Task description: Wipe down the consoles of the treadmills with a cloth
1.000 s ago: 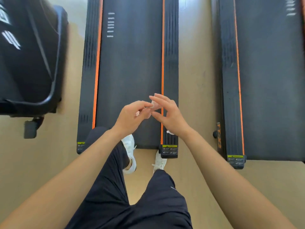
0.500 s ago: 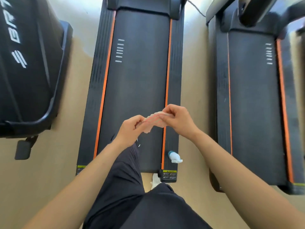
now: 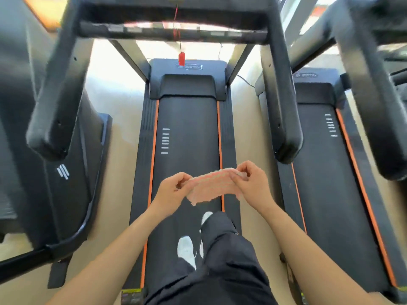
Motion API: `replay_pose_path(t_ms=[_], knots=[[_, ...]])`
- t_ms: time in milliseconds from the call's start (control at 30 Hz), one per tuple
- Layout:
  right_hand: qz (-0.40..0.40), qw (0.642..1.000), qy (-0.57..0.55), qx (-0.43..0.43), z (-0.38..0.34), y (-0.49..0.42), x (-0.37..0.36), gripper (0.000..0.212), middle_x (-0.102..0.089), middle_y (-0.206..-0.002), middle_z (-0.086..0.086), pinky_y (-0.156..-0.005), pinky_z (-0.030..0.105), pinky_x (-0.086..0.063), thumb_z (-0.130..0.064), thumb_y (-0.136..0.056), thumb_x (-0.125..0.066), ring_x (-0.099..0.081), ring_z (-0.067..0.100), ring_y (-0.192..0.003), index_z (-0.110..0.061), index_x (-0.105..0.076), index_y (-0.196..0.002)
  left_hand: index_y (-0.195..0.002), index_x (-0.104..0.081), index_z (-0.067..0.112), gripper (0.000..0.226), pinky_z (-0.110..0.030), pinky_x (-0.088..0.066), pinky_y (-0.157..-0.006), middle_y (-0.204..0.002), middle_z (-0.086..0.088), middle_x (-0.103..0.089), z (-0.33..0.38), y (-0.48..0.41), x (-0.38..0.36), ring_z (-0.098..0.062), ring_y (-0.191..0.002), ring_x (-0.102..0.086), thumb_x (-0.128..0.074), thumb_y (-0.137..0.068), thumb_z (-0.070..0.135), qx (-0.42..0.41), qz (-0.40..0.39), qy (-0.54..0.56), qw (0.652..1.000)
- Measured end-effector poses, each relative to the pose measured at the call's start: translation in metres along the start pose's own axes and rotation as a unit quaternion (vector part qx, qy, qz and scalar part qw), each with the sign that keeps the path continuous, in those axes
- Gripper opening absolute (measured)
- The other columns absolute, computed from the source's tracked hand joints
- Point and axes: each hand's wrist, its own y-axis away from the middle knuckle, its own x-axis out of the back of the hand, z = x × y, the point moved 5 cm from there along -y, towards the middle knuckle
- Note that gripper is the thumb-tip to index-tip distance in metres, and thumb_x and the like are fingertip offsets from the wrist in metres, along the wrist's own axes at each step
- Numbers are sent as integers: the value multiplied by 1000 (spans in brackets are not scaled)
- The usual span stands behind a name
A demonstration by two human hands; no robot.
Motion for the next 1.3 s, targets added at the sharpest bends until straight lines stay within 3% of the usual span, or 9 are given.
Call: replay_pose_path(t_ms=[167,267,433,500,567,667,833,1033,1300], knots=[[24,999,-20,-5,-22,-87,28,9,-63,-71,-12,-61,10,-41,-14,-90,-74,-55,-4,-67,-13,-67,-83,-81,-69,33,16,-37,-57,-66,-73,15,-67,66,-96,32,-15,-70,-62,-66,-88,46,-7,93,-22,995],[26,999,-39,-2,-37,-150,40,5,-70,-78,-10,-63,10,-43,-16,-94,-70,-59,-3,-71,-17,-71,-89,-84,-70,31,10,-47,-61,-70,-77,12,-70,107,-153,47,-12,-69,-66,-68,-93,31,-19,138,-11,990],[56,995,-78,13,-83,-237,73,10,-67,-72,-10,-60,12,-45,-18,-95,-68,-57,-1,-64,-22,-69,-86,-85,-71,28,18,-29,-53,-70,-74,3,-72,185,-227,71,-12,-72,-67,-64,-81,44,-57,176,28,982],[78,993,-88,18,-103,-277,91,14,-70,-76,-12,-64,22,-51,-19,-93,-68,-62,4,-67,-29,-69,-84,-86,-71,31,4,-19,-50,-70,-78,7,-73,215,-263,85,-9,-77,-67,-69,-85,34,-73,181,23,981],[88,991,-100,14,-121,-318,104,14,-71,-79,-11,-66,39,-59,-18,-92,-68,-69,15,-73,-30,-69,-85,-87,-70,33,15,-13,-46,-69,-83,12,-72,245,-298,100,-4,-79,-66,-70,-92,19,-102,178,6,979],[114,987,-113,30,-153,-375,119,14,-71,-79,-7,-66,46,-63,-14,-93,-66,-72,24,-77,-26,-68,-84,-86,-70,33,23,-13,-47,-70,-83,20,-71,284,-354,121,-1,-76,-63,-68,-92,11,-152,172,1,973],[191,972,-114,81,-216,-461,141,6,-69,-74,-1,-62,21,-57,-9,-92,-67,-67,9,-65,-10,-68,-86,-90,-62,35,28,-23,-49,-72,-84,20,-67,337,-451,162,-6,-76,-61,-66,-93,7,-230,177,15,957],[226,962,-123,90,-269,-558,155,3,-71,-89,-2,-61,9,-51,-17,-97,-66,-68,5,-76,-16,-69,-99,-92,-69,29,32,-17,-48,-71,-85,21,-70,398,-545,205,-2,-77,-62,-55,-98,1,-299,151,-28,942],[212,964,-131,91,-308,-680,178,12,-73,-77,-1,-81,42,-63,-15,-91,-68,-72,24,-78,-26,-69,-89,-106,-72,27,23,-15,-45,-77,-95,15,-67,467,-638,236,-6,-88,-60,-64,-93,10,-360,199,-109,905]])
